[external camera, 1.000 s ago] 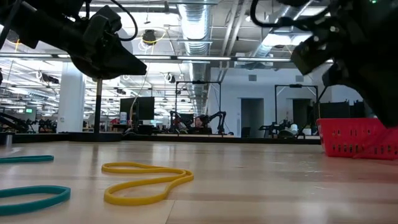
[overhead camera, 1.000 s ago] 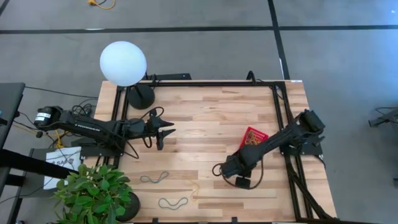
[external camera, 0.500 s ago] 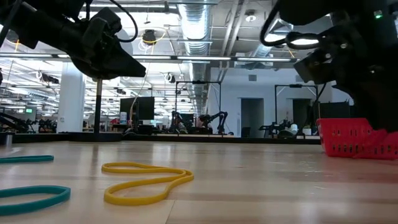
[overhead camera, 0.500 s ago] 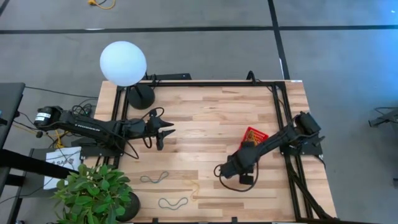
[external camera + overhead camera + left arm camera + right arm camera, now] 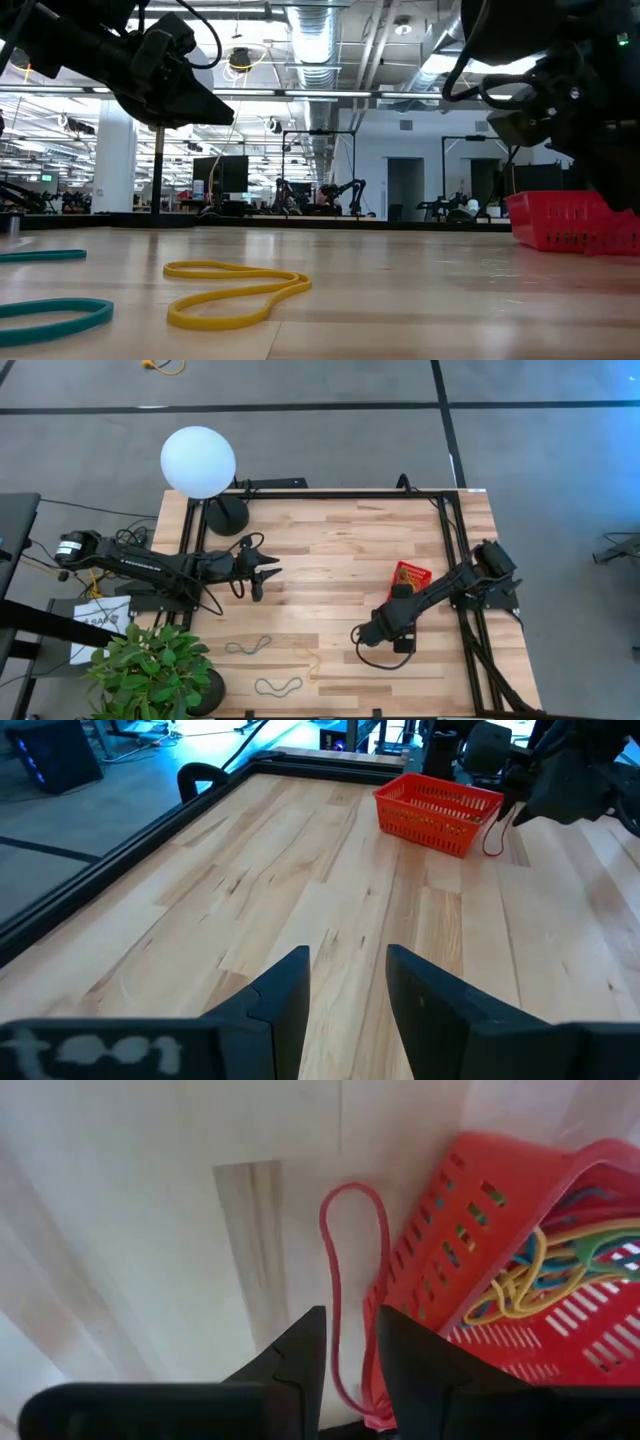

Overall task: Pick and place rubber bands into bin
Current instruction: Adjust the red rubber band inside the basket, then put the blue rubber band into the basket

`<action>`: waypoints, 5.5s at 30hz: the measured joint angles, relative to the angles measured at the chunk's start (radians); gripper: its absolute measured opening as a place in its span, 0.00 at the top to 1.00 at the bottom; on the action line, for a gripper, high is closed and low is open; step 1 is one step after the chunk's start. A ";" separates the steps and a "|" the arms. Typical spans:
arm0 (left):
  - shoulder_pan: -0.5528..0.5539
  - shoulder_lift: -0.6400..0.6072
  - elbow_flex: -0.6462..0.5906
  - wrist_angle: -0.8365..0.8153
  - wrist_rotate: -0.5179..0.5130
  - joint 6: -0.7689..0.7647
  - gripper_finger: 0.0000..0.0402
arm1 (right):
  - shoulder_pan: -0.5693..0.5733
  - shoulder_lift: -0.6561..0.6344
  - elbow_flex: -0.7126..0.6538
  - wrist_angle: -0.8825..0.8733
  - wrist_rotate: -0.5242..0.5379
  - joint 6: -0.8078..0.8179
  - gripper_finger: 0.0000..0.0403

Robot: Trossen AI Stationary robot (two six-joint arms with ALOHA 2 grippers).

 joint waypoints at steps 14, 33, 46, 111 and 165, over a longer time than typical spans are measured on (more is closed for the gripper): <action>0.000 0.000 0.000 0.000 -0.002 0.000 0.69 | -0.043 -0.001 0.020 -0.008 -0.052 -0.076 0.99; 0.000 0.000 0.000 -0.018 -0.002 -0.010 0.69 | -0.004 -0.002 0.052 -0.028 -0.108 -0.076 0.80; 0.000 0.000 0.000 -0.018 -0.002 -0.018 0.69 | 0.010 -0.002 -0.029 -0.004 -0.048 -0.128 0.75; 0.001 0.000 0.000 -0.043 -0.002 0.002 0.69 | -0.221 -0.298 -0.133 -0.040 0.255 0.121 0.74; -0.418 0.594 0.009 0.109 0.286 -0.259 0.70 | -0.290 -0.259 -0.387 1.933 -0.096 -0.439 0.72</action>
